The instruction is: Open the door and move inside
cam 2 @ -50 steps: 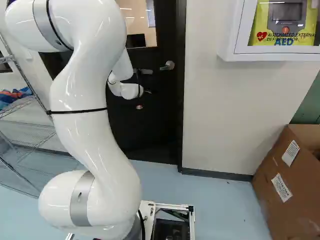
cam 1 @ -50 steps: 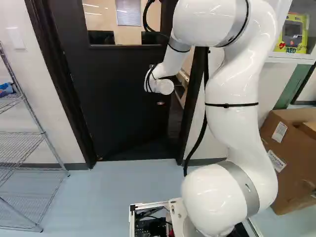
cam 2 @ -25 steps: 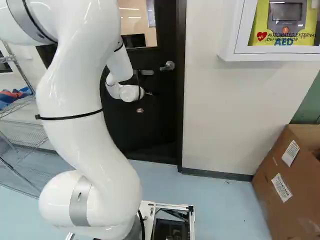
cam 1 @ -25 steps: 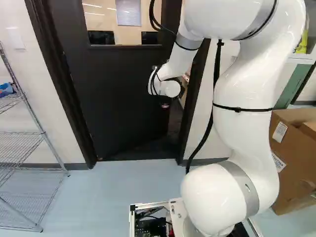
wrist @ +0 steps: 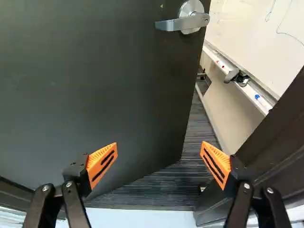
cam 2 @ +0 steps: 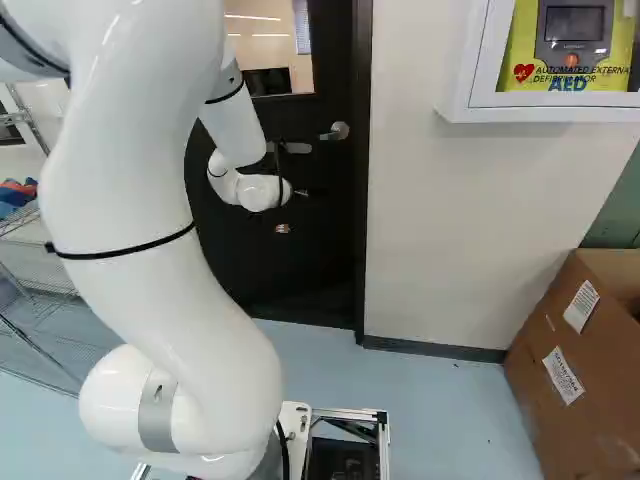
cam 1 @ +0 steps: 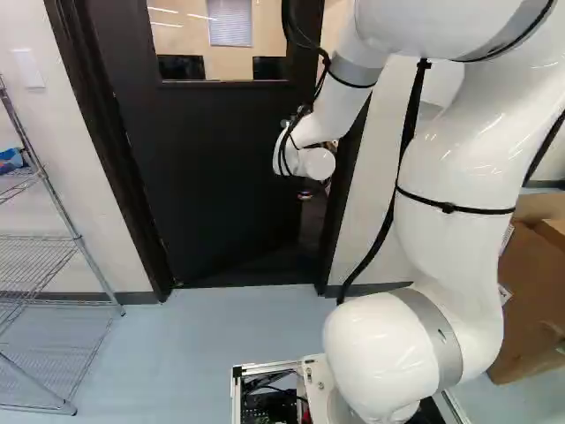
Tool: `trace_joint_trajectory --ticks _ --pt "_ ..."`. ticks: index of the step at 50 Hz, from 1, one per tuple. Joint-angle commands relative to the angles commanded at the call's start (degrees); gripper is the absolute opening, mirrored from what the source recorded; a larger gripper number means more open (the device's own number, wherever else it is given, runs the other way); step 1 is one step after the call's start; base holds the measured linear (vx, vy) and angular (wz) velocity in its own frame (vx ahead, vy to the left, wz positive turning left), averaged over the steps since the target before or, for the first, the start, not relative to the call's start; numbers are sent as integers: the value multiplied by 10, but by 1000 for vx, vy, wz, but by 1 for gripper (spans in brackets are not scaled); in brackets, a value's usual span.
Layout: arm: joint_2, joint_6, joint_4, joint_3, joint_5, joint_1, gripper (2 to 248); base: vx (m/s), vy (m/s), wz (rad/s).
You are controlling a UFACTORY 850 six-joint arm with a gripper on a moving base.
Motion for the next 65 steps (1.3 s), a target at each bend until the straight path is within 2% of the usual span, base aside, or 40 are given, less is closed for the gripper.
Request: trace_joint_trajectory --ticks 65 --pt "193 0 -9 199 1 21 247 0 0 0"
